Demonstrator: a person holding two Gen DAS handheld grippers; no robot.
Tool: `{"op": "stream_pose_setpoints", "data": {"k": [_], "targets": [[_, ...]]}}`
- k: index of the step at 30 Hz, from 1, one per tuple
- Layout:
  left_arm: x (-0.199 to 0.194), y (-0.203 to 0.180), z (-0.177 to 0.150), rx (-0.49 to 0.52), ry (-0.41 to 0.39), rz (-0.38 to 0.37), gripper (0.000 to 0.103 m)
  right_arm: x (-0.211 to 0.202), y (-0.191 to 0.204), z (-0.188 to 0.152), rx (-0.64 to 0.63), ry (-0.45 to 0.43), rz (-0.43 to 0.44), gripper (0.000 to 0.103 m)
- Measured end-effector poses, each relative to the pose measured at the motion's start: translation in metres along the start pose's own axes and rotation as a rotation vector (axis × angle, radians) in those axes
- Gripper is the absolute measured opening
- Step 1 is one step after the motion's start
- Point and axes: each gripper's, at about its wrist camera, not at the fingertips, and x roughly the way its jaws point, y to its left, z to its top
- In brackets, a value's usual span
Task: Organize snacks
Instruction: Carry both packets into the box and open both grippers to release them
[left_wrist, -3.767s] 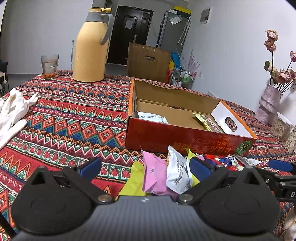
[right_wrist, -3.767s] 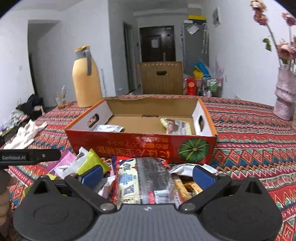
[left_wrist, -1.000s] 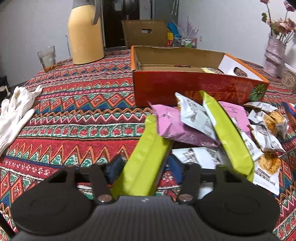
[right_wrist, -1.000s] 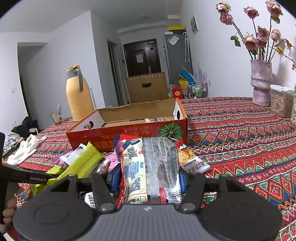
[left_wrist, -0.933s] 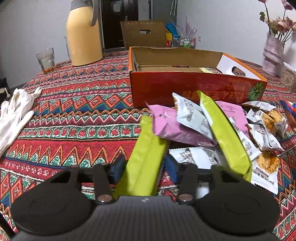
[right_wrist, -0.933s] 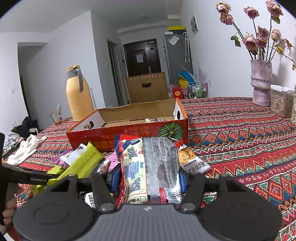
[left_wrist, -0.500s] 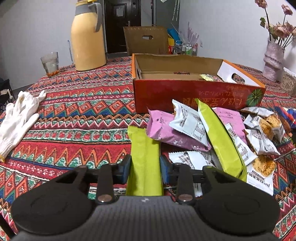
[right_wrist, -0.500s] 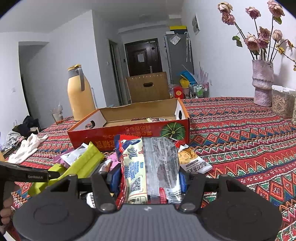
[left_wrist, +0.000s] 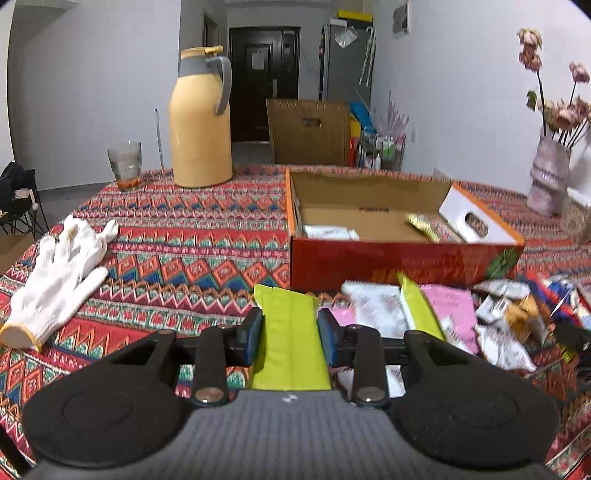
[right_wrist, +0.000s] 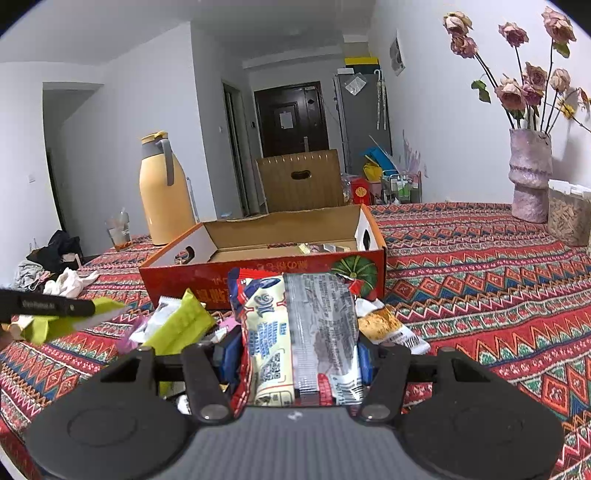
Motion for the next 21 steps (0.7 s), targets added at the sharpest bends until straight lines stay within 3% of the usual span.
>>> {"op": "stream_pose_setpoints", "data": {"k": [21], "targets": [[0.012,-0.021,0.067,-0.035,-0.1,-0.046,0.034,0.035,0.004,0.055,-0.049,-0.09,0.003,0.057]]}}
